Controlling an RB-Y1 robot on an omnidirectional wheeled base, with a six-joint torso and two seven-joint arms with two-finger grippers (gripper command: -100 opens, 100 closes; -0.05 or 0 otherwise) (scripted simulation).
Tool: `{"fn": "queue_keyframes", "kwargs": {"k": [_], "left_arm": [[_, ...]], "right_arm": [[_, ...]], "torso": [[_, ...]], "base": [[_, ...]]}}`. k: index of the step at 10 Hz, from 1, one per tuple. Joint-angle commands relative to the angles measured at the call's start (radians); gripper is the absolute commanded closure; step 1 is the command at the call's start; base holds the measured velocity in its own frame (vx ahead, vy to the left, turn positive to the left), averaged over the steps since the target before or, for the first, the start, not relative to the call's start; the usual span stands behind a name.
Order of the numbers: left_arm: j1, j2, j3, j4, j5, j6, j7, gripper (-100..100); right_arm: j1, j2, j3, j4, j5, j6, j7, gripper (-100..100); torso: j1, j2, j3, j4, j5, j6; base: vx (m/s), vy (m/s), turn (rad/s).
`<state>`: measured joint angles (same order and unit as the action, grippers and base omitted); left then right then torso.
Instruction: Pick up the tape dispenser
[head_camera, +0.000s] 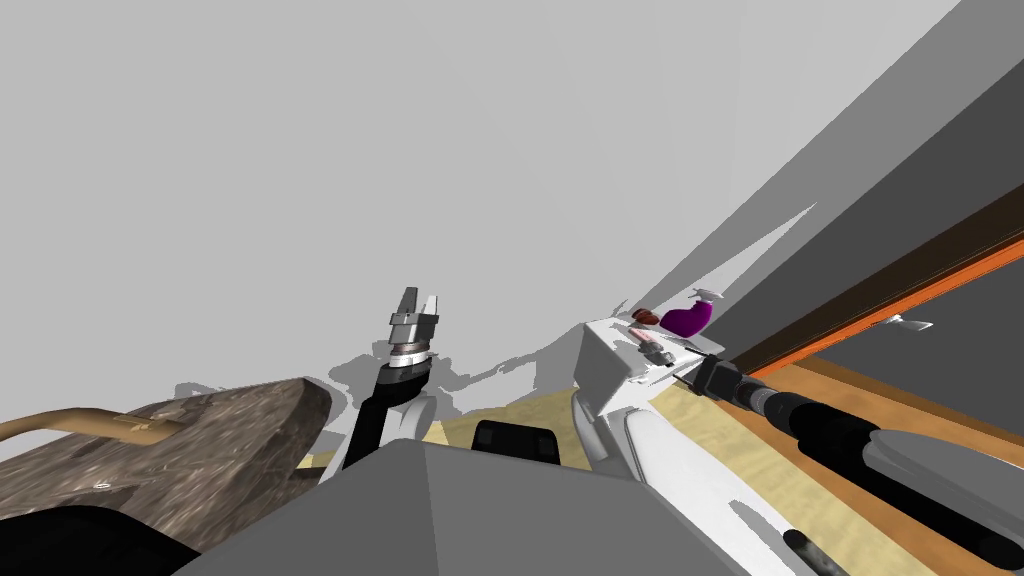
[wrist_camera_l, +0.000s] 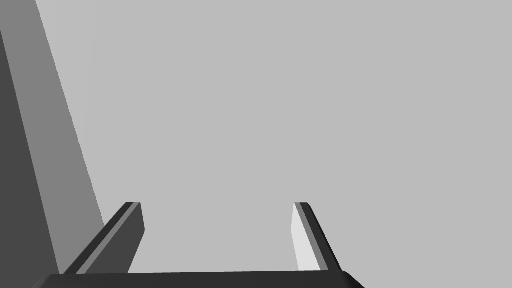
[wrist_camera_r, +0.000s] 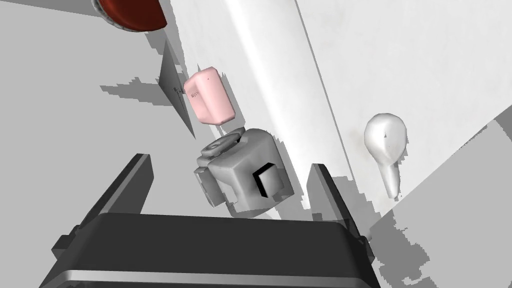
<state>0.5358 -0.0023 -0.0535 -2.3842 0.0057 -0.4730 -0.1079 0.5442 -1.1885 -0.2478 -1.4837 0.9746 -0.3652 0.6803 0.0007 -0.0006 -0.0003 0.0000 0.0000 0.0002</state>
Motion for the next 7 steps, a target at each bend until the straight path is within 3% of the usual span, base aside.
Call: {"fn": "queue_keyframes", "kwargs": {"k": [1,5,6,7], "left_arm": [[0.000,0.000,0.000,0.000,0.000,0.000,0.000,0],[0.000,0.000,0.000,0.000,0.000,0.000,0.000,0],[0.000,0.000,0.000,0.000,0.000,0.000,0.000,0],[0.000,0.000,0.000,0.000,0.000,0.000,0.000,0]], "right_arm": [[0.000,0.000,0.000,0.000,0.000,0.000,0.000,100],[0.000,0.000,0.000,0.000,0.000,0.000,0.000,100],[0.000,0.000,0.000,0.000,0.000,0.000,0.000,0],[0.013,-0.004,0.000,0.022,-0.011,-0.022,-0.034,-100]], "torso": [[0.000,0.000,0.000,0.000,0.000,0.000],[0.000,0.001,0.000,0.000,0.000,0.000],[0.000,0.001,0.000,0.000,0.000,0.000],[0.000,0.001,0.000,0.000,0.000,0.000]], "base": [[0.000,0.000,0.000],[0.000,0.000,0.000],[0.000,0.000,0.000],[-0.062,-0.016,0.095]]}}
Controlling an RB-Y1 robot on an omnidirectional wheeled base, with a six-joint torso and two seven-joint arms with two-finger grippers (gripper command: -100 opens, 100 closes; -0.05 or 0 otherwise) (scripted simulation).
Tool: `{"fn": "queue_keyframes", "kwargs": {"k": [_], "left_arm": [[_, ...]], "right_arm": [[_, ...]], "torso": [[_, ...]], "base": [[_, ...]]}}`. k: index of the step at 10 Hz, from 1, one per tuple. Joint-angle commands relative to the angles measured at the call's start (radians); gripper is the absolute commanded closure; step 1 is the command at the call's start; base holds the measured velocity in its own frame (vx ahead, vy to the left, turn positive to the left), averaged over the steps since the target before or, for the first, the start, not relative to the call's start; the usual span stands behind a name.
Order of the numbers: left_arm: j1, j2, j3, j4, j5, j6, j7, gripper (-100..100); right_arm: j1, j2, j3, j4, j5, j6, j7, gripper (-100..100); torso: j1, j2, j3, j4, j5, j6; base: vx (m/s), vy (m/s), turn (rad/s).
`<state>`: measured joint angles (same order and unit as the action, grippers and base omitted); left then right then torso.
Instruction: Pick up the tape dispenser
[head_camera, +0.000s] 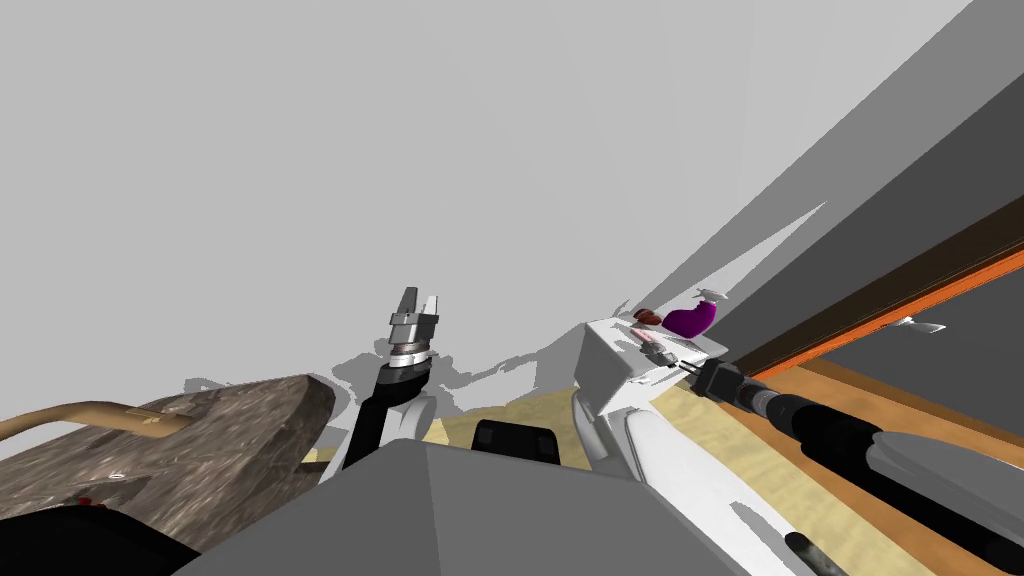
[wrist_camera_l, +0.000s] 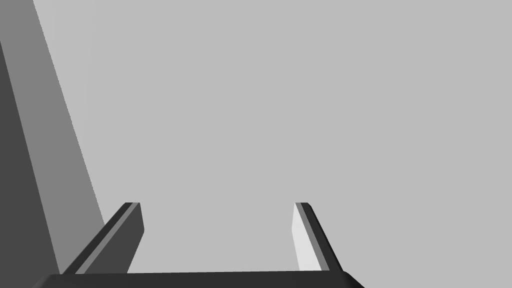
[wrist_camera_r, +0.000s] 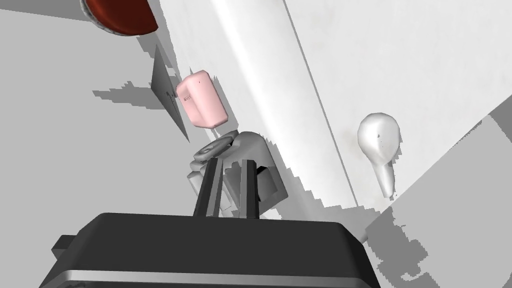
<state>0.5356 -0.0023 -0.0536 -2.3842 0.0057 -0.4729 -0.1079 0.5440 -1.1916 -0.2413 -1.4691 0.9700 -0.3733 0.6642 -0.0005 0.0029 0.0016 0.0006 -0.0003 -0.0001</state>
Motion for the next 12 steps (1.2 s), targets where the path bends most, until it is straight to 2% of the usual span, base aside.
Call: {"fn": "queue_keyframes", "kwargs": {"k": [1,2,3,5,8,9,10,11,12], "left_arm": [[0.000,0.000,0.000,0.000,0.000,0.000,0.000,0],[0.000,0.000,0.000,0.000,0.000,0.000,0.000,0],[0.000,0.000,0.000,0.000,0.000,0.000,0.000,0],[0.000,0.000,0.000,0.000,0.000,0.000,0.000,0],[0.000,0.000,0.000,0.000,0.000,0.000,0.000,0],[0.000,0.000,0.000,0.000,0.000,0.000,0.000,0],[0.000,0.000,0.000,0.000,0.000,0.000,0.000,0],[0.000,0.000,0.000,0.000,0.000,0.000,0.000,0],[0.000,0.000,0.000,0.000,0.000,0.000,0.000,0]], "right_arm": [[0.021,-0.003,-0.007,0.020,-0.014,-0.029,-0.039,-100],[0.031,-0.005,-0.008,0.034,-0.023,-0.048,-0.064,-100],[0.031,-0.005,-0.008,0.034,-0.023,-0.048,-0.064,-100],[0.057,-0.010,-0.012,0.069,-0.045,-0.092,-0.123,-100],[0.104,-0.018,-0.022,0.131,-0.086,-0.170,-0.217,-100],[0.104,-0.018,-0.022,0.131,-0.086,-0.175,-0.230,-100],[0.121,-0.021,-0.026,0.154,-0.101,-0.207,-0.263,-100],[0.121,-0.021,-0.026,0.154,-0.101,-0.207,-0.270,-100],[0.140,-0.023,-0.030,0.177,-0.117,-0.239,-0.310,-100]], "torso": [[0.000,0.000,0.000,0.000,0.000,0.000],[-0.001,0.004,0.002,0.001,0.000,0.000],[-0.002,0.006,0.004,0.002,0.000,0.001],[-0.001,0.005,0.003,0.001,0.000,0.000],[-0.003,0.011,0.007,0.003,-0.001,0.001],[-0.003,0.013,0.008,0.003,-0.001,0.001],[-0.002,0.009,0.006,0.003,-0.001,0.001],[-0.001,0.007,0.004,0.002,0.000,0.001],[0.000,0.005,0.003,0.002,0.000,0.001]], "base": [[-0.123,-0.028,0.117],[-0.155,-0.044,0.114],[-0.110,-0.041,0.033],[-0.123,-0.021,0.104],[-0.214,-0.049,0.160],[-0.150,-0.020,0.033],[-0.129,-0.003,0.086],[-0.108,-0.003,0.066],[-0.113,-0.018,0.136]]}}
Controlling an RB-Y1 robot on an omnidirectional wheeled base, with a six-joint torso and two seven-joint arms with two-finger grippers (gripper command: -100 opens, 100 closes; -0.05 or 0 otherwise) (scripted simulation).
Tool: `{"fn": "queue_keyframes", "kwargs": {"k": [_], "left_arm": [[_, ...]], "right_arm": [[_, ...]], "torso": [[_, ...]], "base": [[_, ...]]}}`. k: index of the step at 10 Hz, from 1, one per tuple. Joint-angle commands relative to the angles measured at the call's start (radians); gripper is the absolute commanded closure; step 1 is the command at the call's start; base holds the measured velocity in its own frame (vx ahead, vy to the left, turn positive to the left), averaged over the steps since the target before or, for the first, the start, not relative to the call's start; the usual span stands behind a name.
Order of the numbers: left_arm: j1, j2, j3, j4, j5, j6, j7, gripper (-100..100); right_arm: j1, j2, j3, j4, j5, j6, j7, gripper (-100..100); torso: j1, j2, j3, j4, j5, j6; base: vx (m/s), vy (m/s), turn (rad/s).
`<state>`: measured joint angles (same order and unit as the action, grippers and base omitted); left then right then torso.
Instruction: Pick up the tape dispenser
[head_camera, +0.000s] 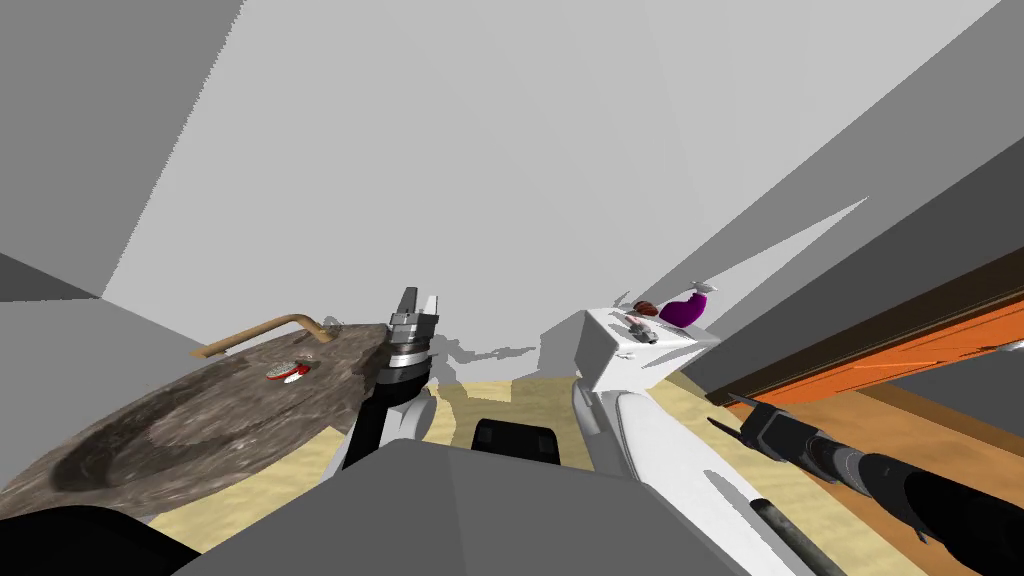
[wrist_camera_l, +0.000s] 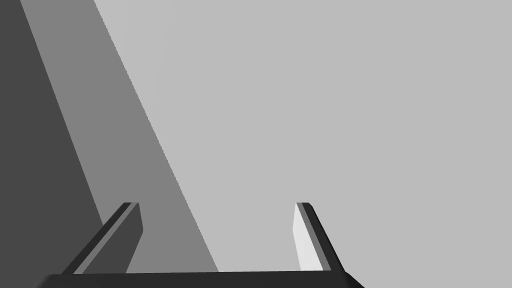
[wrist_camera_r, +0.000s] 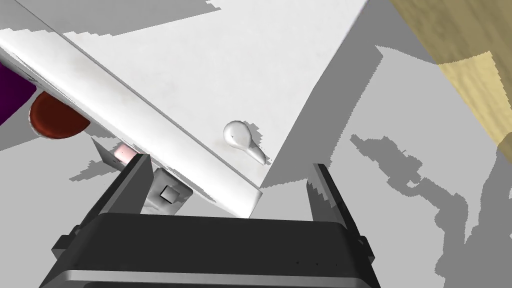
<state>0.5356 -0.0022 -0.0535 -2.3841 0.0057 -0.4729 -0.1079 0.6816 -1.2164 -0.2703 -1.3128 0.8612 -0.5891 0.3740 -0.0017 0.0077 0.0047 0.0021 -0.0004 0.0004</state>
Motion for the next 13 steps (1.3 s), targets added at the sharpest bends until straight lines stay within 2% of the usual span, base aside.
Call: {"fn": "queue_keyframes", "kwargs": {"k": [1,2,3,4,5,6,8,9,11,12,13], "left_arm": [[0.000,0.000,0.000,0.000,0.000,0.000,0.000,0],[0.000,0.000,0.000,0.000,0.000,0.000,0.000,0],[0.000,0.000,0.000,0.000,0.000,0.000,0.000,0],[0.000,0.000,0.000,0.000,0.000,0.000,0.000,0],[0.000,0.000,0.000,0.000,0.000,0.000,0.000,0],[0.000,0.000,0.000,0.000,0.000,0.000,0.000,0],[0.000,0.000,0.000,0.000,0.000,0.000,0.000,0],[0.000,0.000,0.000,0.000,0.000,0.000,0.000,0],[0.000,0.000,0.000,0.000,0.000,0.000,0.000,0],[0.000,0.000,0.000,0.000,0.000,0.000,0.000,0],[0.000,0.000,0.000,0.000,0.000,0.000,0.000,0]], "right_arm": [[0.021,-0.002,-0.005,0.045,-0.024,-0.050,-0.050,-100],[0.021,-0.002,-0.005,0.045,-0.024,-0.057,-0.062,-100],[0.040,-0.005,-0.009,0.069,-0.041,-0.091,-0.102,-100],[0.040,-0.005,-0.009,0.069,-0.041,-0.091,-0.105,-100],[0.058,-0.009,-0.012,0.095,-0.057,-0.125,-0.145,-100],[0.058,-0.009,-0.012,0.095,-0.057,-0.125,-0.148,-100],[0.092,-0.020,-0.016,0.147,-0.087,-0.184,-0.216,-100],[0.092,-0.020,-0.016,0.147,-0.087,-0.190,-0.233,-100],[0.121,-0.033,-0.016,0.200,-0.114,-0.244,-0.299,-100],[0.121,-0.033,-0.016,0.200,-0.114,-0.249,-0.316,-100],[0.132,-0.040,-0.014,0.227,-0.127,-0.276,-0.352,-100]], "torso": [[0.000,0.000,0.000,0.000,0.000,0.000],[0.000,0.004,0.002,0.001,0.000,0.000],[0.000,0.003,0.002,0.001,0.000,0.001],[0.000,0.004,0.003,0.001,0.000,0.000],[0.000,0.002,0.002,0.001,0.000,0.001],[0.000,0.001,0.001,0.000,0.000,0.000],[0.000,0.001,0.001,0.000,0.000,0.000],[-0.002,0.003,0.002,0.001,0.000,0.000],[0.001,0.000,0.000,0.000,0.000,0.000],[0.001,0.001,0.000,0.000,0.000,0.000],[0.000,-0.001,0.000,0.000,0.000,0.001]], "base": [[-0.196,-0.013,0.175],[-0.164,-0.008,0.072],[-0.186,-0.003,0.132],[-0.138,-0.016,0.066],[-0.123,-0.008,0.136],[-0.115,-0.008,0.069],[-0.166,-0.023,0.180],[-0.126,-0.005,0.095],[-0.127,0.025,0.184],[-0.103,0.009,0.084],[-0.086,0.013,0.132]]}}
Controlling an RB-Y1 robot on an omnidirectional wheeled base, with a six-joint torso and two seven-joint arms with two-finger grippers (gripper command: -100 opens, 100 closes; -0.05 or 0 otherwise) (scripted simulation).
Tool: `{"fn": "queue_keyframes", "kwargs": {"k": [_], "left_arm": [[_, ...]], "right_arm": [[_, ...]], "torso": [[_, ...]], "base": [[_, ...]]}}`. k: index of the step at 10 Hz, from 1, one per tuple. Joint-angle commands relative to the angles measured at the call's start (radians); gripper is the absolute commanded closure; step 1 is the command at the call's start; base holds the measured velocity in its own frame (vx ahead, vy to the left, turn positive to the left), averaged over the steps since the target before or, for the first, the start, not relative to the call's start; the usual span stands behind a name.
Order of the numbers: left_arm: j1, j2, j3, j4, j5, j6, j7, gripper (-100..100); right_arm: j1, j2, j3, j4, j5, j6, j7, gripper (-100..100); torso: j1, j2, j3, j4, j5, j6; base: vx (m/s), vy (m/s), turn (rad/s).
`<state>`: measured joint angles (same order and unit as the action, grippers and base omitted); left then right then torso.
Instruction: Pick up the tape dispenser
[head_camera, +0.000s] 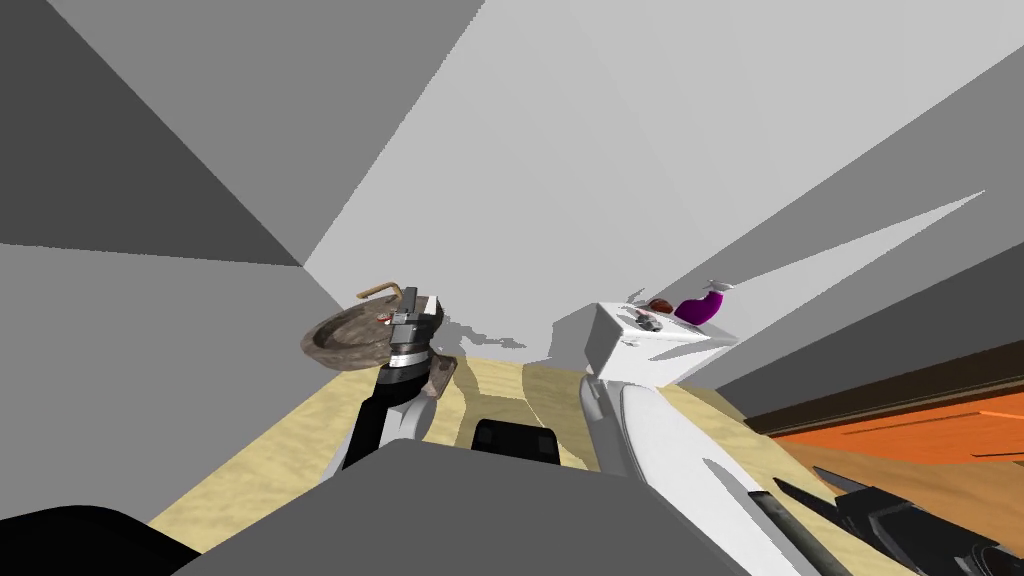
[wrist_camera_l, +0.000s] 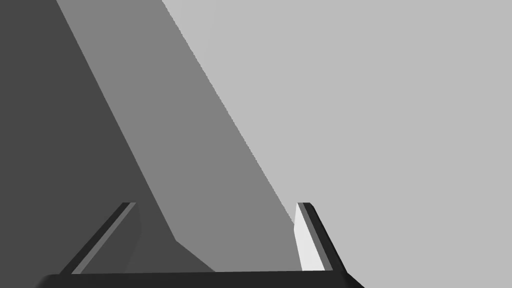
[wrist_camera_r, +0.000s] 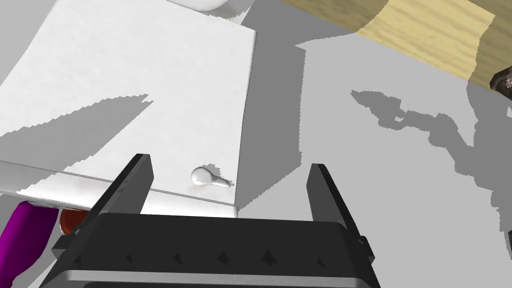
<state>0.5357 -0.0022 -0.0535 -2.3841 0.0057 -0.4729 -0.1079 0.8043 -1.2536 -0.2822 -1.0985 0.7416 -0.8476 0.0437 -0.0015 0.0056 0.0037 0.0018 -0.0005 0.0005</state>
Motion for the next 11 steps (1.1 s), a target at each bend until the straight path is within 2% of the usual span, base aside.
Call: {"fn": "queue_keyframes", "kwargs": {"k": [1,2,4,5,6,7,9,10,11], "left_arm": [[0.000,0.000,0.000,0.000,0.000,0.000,0.000,0],[0.000,0.000,0.000,0.000,0.000,0.000,0.000,0],[0.000,0.000,0.000,0.000,0.000,0.000,0.000,0],[0.000,0.000,0.000,0.000,0.000,0.000,0.000,0],[0.000,0.000,0.000,0.000,0.000,0.000,0.000,0],[0.000,0.000,0.000,0.000,0.000,0.000,0.000,0],[0.000,0.000,0.000,0.000,0.000,0.000,0.000,0],[0.000,0.000,0.000,0.000,0.000,0.000,0.000,0],[0.000,0.000,0.000,0.000,0.000,0.000,0.000,0]], "right_arm": [[0.019,-0.011,0.001,0.040,-0.018,-0.043,-0.050,-100],[0.019,-0.011,0.001,0.040,-0.018,-0.043,-0.065,-100],[0.034,-0.029,0.013,0.091,-0.037,-0.086,-0.131,-100],[0.034,-0.029,0.013,0.096,-0.037,-0.086,-0.139,-100],[0.039,-0.039,0.021,0.124,-0.045,-0.104,-0.174,-100],[0.039,-0.039,0.021,0.124,-0.045,-0.104,-0.174,-100],[0.043,-0.062,0.043,0.181,-0.057,-0.135,-0.236,-100],[0.043,-0.062,0.043,0.181,-0.057,-0.135,-0.242,-100],[0.042,-0.075,0.056,0.210,-0.061,-0.148,-0.275,-100]], "torso": [[0.000,0.000,0.000,0.000,0.000,0.000],[-0.001,0.001,0.000,0.000,0.000,0.000],[-0.001,-0.002,-0.001,0.000,0.000,0.000],[0.000,-0.002,-0.001,-0.001,0.000,0.000],[-0.001,-0.003,-0.002,-0.001,0.000,0.001],[-0.001,-0.004,-0.002,-0.001,0.000,0.000],[-0.001,-0.005,-0.003,-0.001,0.000,0.000],[-0.001,-0.006,-0.003,-0.001,0.000,-0.001],[-0.002,-0.006,-0.004,-0.001,0.000,0.001]], "base": [[-0.116,-0.001,0.230],[-0.082,-0.002,0.098],[-0.063,0.017,0.193],[-0.051,0.012,0.078],[-0.048,0.013,0.153],[-0.032,0.005,0.082],[-0.023,0.006,0.215],[-0.008,0.000,0.067],[0.003,0.003,0.136]]}}
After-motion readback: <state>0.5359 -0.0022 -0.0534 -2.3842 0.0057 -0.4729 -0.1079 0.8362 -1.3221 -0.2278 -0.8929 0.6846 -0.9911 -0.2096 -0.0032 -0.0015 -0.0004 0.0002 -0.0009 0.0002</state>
